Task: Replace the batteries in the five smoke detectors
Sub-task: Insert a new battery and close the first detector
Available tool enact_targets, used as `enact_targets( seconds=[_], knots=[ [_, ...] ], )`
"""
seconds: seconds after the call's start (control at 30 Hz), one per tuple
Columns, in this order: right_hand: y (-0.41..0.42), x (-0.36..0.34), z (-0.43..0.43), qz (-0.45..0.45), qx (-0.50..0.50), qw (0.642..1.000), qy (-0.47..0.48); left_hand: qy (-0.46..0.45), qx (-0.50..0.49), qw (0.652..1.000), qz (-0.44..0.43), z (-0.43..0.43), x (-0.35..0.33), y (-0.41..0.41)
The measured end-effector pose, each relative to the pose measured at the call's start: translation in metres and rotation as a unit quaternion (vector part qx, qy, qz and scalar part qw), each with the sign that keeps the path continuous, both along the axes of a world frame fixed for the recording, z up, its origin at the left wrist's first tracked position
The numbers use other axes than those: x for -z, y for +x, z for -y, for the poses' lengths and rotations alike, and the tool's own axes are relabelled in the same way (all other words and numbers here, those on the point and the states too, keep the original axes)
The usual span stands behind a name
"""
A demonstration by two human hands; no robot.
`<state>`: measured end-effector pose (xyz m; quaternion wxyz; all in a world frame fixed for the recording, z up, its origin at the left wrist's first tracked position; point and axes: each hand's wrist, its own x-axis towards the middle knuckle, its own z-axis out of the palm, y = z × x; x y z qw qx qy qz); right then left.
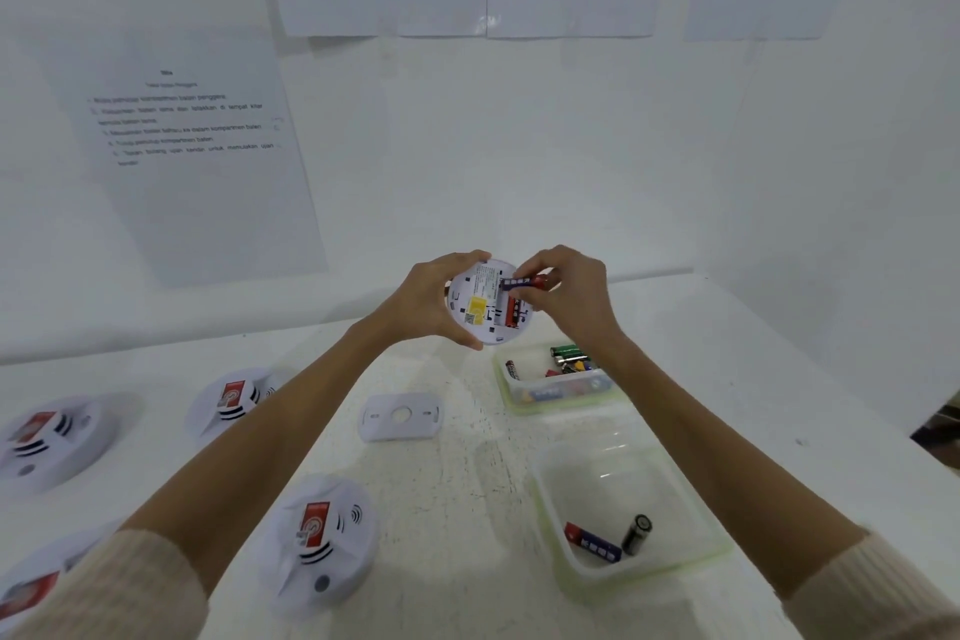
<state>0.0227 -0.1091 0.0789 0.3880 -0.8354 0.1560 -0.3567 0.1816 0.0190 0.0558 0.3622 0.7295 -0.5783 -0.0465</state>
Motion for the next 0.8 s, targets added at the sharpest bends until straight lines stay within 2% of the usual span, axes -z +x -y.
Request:
enact_targets(
  seconds=[0.1,0.23,0.3,0.37,0.5,0.63,0.73,0.8],
  knots=[
    [0.006,0.016,-0.008,-0.039,0.015,0.995,-0.090,-0.007,0.000,1.000,-0.011,0.000,0.000,-0.001],
    [0.005,0.029,-0.013,-0.073,-0.037,0.979,-0.189,-0.022,-0.016,1.000,-0.005,-0.003,0.000,0.005],
    [0.005,0.031,-0.014,-0.083,-0.063,0.974,-0.202,-0.024,-0.023,0.999,-0.008,-0.006,0.001,0.008],
    [0.005,0.031,-0.011,-0.090,-0.075,0.978,-0.171,-0.024,-0.023,0.999,-0.015,-0.007,0.002,0.007],
    [0.004,0.028,-0.010,-0.097,-0.076,0.992,-0.030,-0.028,-0.026,0.999,-0.032,-0.006,0.005,0.002],
    [0.006,0.036,-0.011,-0.041,0.012,0.997,-0.059,-0.033,-0.032,0.998,-0.044,-0.004,0.002,0.003],
    [0.007,0.040,-0.009,-0.036,0.009,0.999,0.023,-0.032,-0.035,0.998,-0.051,-0.004,0.001,0.003],
    [0.006,0.041,-0.008,-0.057,-0.027,0.994,0.087,-0.030,-0.037,0.997,-0.057,-0.004,0.002,0.003]
  ],
)
